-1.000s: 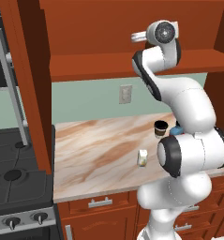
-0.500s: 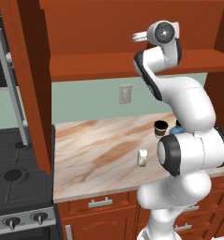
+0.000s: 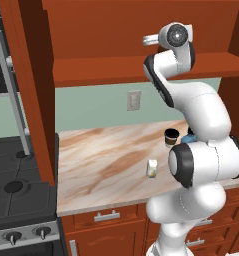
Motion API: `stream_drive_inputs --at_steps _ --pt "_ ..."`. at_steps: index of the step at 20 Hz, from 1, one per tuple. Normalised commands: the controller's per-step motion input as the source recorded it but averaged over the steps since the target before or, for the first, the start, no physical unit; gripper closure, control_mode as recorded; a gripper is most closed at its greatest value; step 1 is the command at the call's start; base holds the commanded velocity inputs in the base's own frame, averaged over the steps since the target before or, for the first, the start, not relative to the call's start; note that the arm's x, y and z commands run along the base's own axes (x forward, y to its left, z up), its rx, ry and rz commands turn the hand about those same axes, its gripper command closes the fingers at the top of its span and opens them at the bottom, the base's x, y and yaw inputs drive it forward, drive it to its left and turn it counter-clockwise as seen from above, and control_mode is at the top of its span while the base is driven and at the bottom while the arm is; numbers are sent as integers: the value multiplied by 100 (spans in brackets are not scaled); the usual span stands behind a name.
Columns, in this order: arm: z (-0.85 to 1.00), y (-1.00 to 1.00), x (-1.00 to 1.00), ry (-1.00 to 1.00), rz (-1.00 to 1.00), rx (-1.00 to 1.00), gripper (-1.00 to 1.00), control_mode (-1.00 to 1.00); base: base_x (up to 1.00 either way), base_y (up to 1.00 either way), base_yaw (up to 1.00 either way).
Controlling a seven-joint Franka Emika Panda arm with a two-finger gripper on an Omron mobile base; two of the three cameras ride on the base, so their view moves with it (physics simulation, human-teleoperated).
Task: Sort all alcoholic drinks to one cabinet, and non-alcoholic drinks to the other.
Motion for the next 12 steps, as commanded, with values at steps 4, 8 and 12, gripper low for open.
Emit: stream_drive_inputs --at_steps 4,8,12 --pt "-12 -1 0 0 0 2 100 -100 0 0 0" --pt "-15 0 0 0 0 3 100 -100 0 0 0" --pt "-17 0 1 0 0 2 100 -100 0 0 0"
